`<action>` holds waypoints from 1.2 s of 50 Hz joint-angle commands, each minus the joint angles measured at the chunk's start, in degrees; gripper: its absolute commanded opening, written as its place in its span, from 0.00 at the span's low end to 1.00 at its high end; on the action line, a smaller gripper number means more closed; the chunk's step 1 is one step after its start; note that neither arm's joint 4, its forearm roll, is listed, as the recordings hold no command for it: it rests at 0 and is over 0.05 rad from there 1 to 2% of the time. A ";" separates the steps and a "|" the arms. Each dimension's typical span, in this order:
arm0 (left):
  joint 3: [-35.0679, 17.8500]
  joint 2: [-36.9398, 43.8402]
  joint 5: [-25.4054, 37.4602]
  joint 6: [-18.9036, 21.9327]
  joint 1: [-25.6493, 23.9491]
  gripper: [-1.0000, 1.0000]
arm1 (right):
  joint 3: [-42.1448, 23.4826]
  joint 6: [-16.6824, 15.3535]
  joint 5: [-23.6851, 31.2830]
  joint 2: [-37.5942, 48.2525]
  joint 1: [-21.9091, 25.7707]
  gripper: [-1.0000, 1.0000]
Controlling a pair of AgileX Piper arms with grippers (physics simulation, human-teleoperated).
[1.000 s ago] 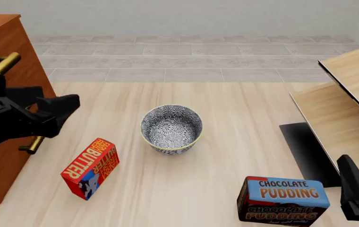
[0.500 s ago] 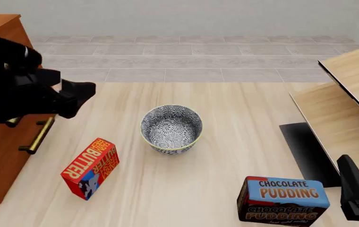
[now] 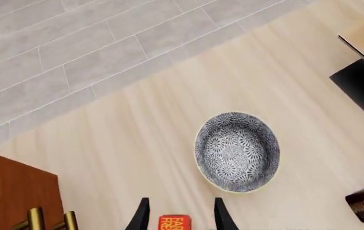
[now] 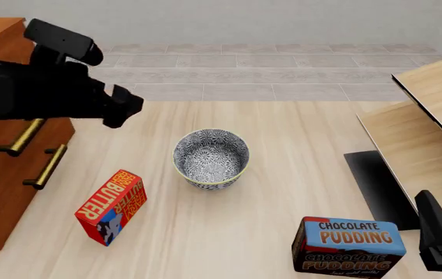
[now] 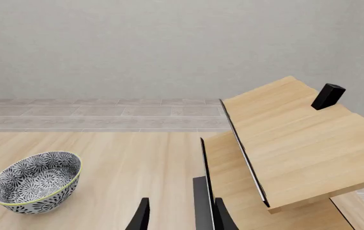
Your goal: Close the top drawer of the cabinet and put the bowl on top of it.
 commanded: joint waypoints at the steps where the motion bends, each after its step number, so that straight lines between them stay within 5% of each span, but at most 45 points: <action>1: -6.90 6.81 5.05 -0.55 -1.24 1.00 | 0.06 0.02 -0.10 0.03 0.00 1.00; 60: -15.02 24.01 2.50 -7.76 -2.08 1.00 | 0.06 0.00 -0.10 0.03 -0.01 1.00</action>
